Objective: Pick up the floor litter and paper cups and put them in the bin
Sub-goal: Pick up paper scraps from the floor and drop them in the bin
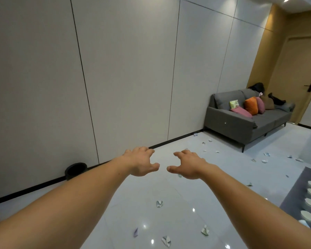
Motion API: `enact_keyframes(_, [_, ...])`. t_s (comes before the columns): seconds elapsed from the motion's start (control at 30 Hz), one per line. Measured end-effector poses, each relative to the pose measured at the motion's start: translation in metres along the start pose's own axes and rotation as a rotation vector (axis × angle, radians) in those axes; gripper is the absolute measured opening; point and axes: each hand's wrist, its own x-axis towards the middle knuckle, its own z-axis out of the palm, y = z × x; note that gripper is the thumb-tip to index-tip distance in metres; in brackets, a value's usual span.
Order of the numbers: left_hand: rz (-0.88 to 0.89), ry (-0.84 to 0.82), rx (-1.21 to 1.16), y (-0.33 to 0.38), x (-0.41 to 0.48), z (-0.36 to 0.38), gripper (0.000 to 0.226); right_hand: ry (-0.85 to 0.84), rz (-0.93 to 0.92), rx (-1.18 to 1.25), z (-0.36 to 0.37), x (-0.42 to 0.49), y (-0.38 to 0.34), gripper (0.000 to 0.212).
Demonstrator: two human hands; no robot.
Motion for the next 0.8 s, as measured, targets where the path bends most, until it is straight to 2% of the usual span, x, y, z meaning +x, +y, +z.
enact_keyframes(0.17, [-0.024, -0.019, -0.032, -0.012, 0.092, 0.012, 0.074, -0.038, -0.014, 0.007, 0.003, 0.095, 0.025, 0.084])
enact_keyframes(0.37, [-0.057, -0.103, -0.085, -0.047, 0.193, 0.063, 0.075, -0.154, -0.013, 0.024, 0.049, 0.199, 0.041, 0.083])
enact_keyframes(0.6, [-0.051, -0.284, -0.178, -0.109, 0.323, 0.167, 0.072, -0.349, 0.081, 0.053, 0.151, 0.330, 0.059, 0.081])
enact_keyframes(0.8, [-0.080, -0.430, -0.309, -0.149, 0.385, 0.291, 0.068, -0.521, 0.155, 0.119, 0.289, 0.403, 0.090, 0.077])
